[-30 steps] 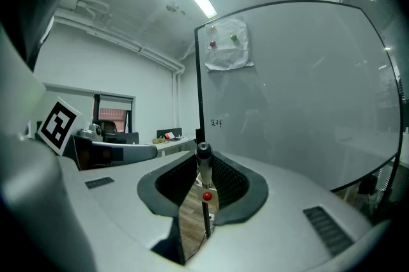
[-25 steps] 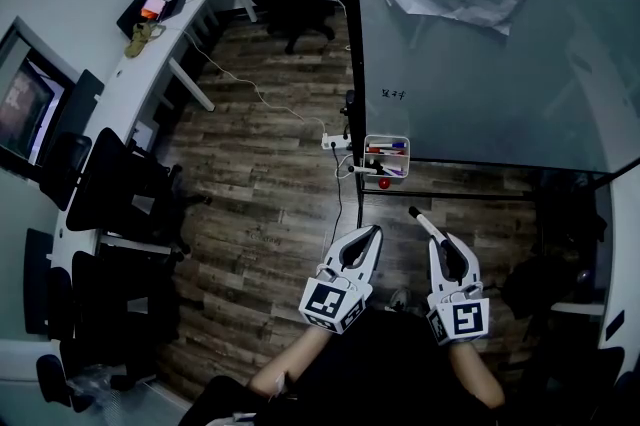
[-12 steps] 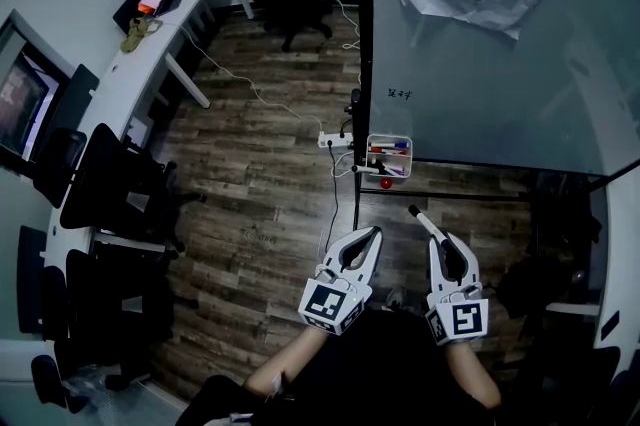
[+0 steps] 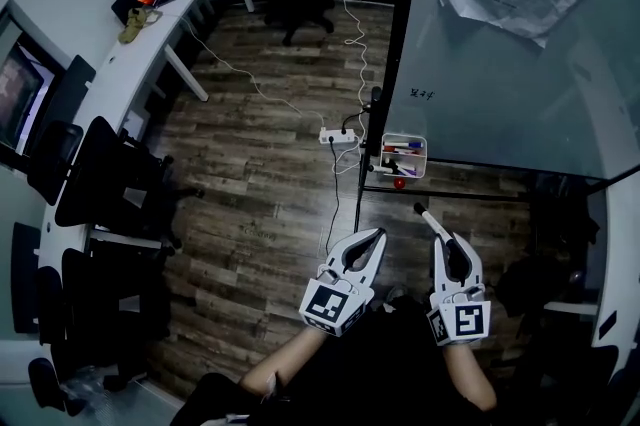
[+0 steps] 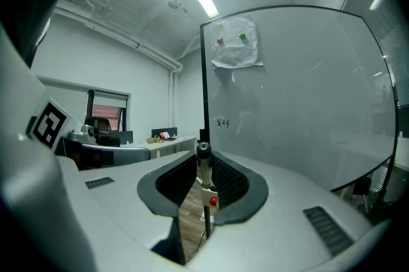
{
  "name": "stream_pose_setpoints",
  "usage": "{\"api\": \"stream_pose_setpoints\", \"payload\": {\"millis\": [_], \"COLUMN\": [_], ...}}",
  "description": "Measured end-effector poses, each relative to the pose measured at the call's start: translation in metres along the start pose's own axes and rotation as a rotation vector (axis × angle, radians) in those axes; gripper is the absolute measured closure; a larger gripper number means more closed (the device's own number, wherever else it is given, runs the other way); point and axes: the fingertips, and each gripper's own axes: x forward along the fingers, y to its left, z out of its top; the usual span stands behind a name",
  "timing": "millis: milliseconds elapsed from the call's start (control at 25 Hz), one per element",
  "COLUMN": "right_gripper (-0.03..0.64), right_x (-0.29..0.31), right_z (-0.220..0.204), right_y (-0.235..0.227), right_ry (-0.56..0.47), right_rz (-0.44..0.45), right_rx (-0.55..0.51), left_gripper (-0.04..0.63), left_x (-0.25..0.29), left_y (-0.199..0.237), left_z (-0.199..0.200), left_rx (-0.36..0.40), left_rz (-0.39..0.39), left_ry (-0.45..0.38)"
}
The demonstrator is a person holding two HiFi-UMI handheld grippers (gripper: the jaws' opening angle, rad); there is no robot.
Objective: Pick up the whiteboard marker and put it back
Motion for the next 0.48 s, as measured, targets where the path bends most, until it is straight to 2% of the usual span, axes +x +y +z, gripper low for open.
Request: {"api": "stream_pose_setpoints", "payload": {"millis": [280, 480], "right_gripper": [0.534, 0.534], "right_x": [0.006, 0.019], "right_z": [-0.006, -0.011], "right_y": [0.006, -0.007], "right_ry": [0.022, 0.031], "right_rz": [-0.009, -0.005], "right_rx": [-0.005, 0.007], "left_gripper": [0.589, 0.588], "left_x": [-0.001, 0.018], "left_y": [0.006, 0.013], "left_z": [-0.010, -0.007], "left_rx": [-0.030, -0.008], "left_rz": [-0.017, -0.001], "left_ry": [0.020, 0.014]}}
